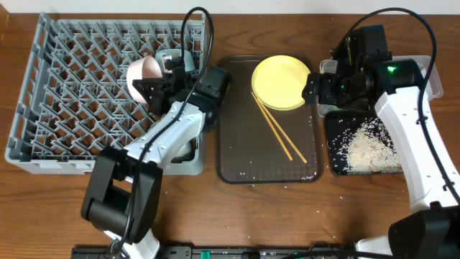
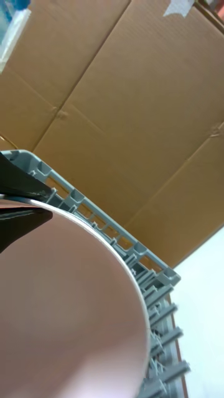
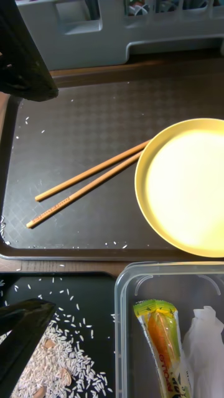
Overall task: Sort waste into correct bins and load items into the dishwasher
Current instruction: 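Carry the white bowl left and set it upright in the rack, then release the white bowl and move the left gripper to the yellow plate, then grasp the yellow plate edge with the left gripper, then lift the yellow plate and carry it left over the dish rack, then lower the yellow plate upright into the rack's back row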
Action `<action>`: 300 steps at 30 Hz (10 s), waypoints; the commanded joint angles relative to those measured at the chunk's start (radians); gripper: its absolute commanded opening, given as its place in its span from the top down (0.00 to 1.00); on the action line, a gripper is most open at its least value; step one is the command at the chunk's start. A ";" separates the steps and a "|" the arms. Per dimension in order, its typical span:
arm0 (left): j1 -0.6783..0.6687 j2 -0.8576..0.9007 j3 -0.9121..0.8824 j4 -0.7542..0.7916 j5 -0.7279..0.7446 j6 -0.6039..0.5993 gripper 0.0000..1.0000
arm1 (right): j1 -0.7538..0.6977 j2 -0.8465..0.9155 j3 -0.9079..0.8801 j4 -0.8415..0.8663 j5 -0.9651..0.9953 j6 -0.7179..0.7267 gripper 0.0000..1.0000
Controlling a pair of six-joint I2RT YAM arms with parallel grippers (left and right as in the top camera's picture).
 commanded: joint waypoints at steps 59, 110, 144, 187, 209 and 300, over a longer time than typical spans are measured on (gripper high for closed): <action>-0.050 -0.134 0.024 -0.055 0.848 0.044 0.23 | 0.002 -0.013 0.012 -0.001 0.002 0.012 0.01; -0.122 0.314 0.344 0.275 1.455 -0.245 0.46 | 0.002 -0.013 0.012 -0.001 0.002 0.012 0.01; -0.163 0.492 0.343 0.335 1.259 -0.072 0.59 | 0.002 -0.013 0.012 -0.001 0.002 0.012 0.01; -0.082 0.493 0.276 0.241 1.605 -0.418 0.67 | 0.002 -0.013 0.012 -0.001 0.002 0.012 0.01; -0.045 0.454 0.275 0.262 1.715 -0.405 0.93 | 0.002 -0.013 0.012 -0.001 0.002 0.012 0.01; 0.396 -0.085 0.275 0.094 0.571 0.466 0.92 | 0.002 -0.013 0.012 -0.001 0.002 0.012 0.01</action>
